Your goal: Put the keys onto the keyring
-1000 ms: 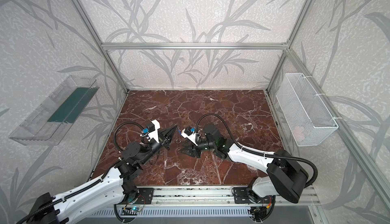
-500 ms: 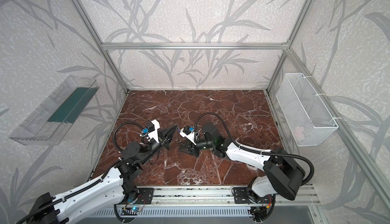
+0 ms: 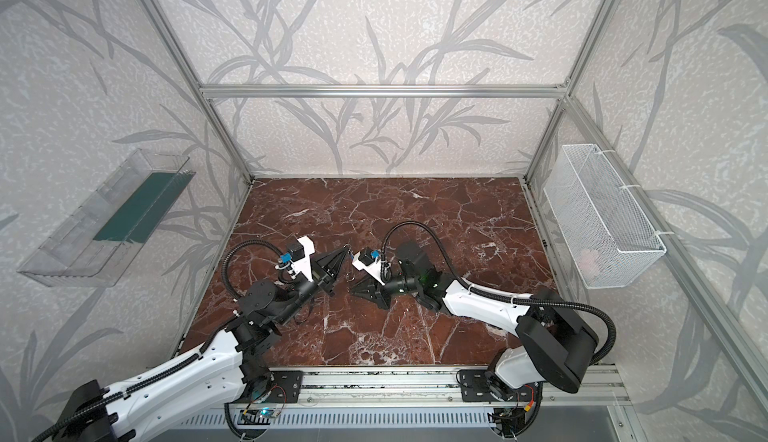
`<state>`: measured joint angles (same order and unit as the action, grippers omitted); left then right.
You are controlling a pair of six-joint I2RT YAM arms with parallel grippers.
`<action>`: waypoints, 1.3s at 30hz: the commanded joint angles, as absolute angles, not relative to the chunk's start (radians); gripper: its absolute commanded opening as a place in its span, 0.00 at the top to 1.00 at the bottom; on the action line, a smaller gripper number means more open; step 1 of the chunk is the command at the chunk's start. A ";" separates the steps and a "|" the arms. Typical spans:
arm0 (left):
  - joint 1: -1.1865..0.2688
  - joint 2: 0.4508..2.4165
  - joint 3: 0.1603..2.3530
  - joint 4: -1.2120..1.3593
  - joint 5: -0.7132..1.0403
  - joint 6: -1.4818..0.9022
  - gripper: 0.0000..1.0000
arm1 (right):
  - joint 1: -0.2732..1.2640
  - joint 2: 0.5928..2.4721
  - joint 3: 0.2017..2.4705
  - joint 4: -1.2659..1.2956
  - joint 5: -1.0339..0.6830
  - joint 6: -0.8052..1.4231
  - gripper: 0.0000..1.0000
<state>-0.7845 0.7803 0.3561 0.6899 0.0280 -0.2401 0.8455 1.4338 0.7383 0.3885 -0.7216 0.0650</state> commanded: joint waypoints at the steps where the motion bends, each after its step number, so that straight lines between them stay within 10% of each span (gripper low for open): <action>1: -0.784 0.758 0.380 0.748 0.027 -0.252 1.00 | 0.852 1.441 0.762 0.402 -0.730 0.070 0.91; 16: -0.785 0.708 0.365 0.736 0.000 -0.227 1.00 | 0.852 1.417 0.744 0.384 -0.712 0.084 1.00; 25: -0.784 0.714 0.361 0.747 0.001 -0.230 1.00 | 0.853 1.429 0.750 0.429 -0.745 0.118 0.82; 39: -0.784 0.718 0.355 0.758 0.004 -0.236 1.00 | 0.852 1.469 0.752 0.524 -0.802 0.179 0.81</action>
